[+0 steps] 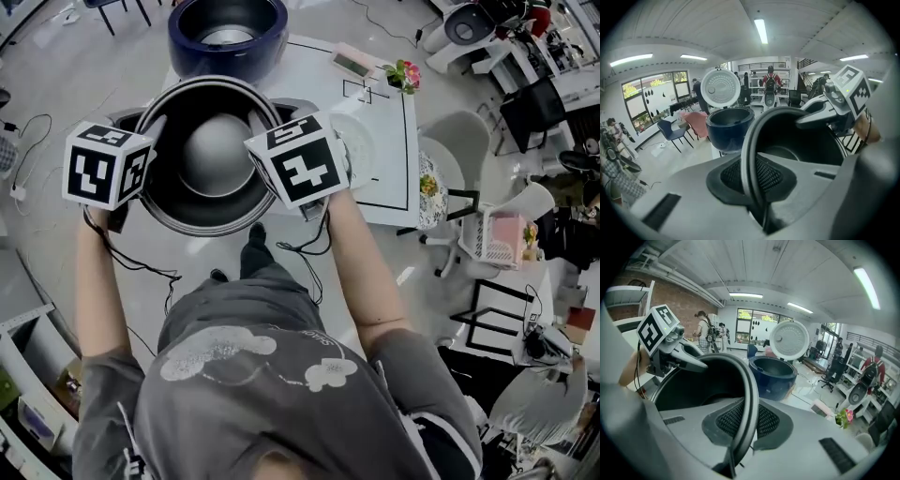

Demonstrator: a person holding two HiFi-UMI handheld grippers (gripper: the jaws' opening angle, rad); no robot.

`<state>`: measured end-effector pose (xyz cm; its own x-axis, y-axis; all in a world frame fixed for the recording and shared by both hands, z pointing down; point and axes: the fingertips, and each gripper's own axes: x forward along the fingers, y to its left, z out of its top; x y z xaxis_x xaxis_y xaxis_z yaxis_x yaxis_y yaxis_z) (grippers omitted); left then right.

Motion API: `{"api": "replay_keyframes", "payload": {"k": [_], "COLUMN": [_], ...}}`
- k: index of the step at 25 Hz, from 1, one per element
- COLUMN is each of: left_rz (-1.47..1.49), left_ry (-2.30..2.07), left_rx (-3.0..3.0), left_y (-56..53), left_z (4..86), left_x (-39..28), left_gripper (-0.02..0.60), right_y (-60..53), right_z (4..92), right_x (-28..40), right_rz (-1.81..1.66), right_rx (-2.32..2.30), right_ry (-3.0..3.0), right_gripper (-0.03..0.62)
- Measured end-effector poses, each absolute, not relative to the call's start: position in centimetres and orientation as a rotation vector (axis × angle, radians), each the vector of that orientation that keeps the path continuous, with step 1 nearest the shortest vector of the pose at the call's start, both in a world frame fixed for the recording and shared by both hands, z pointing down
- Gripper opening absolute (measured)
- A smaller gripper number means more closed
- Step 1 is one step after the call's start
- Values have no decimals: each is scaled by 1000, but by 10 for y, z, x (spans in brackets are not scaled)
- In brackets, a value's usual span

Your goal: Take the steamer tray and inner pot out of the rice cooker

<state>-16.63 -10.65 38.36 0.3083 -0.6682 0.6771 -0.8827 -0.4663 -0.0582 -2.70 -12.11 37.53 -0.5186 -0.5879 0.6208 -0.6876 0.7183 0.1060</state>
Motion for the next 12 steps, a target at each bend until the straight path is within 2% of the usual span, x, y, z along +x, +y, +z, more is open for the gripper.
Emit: {"api": "replay_keyframes", "payload": {"k": [12], "left_rz": [965], "left_ry": [-1161], "left_rx": [2211], "left_y": [-117], "left_z": [496], "left_x": [-136], "left_gripper": [39], "right_y": [-125], "right_z": [471], "right_x": [2], "right_rz": [309], "right_rx": [1006], "right_ry": [-2159], "right_gripper": [61]}}
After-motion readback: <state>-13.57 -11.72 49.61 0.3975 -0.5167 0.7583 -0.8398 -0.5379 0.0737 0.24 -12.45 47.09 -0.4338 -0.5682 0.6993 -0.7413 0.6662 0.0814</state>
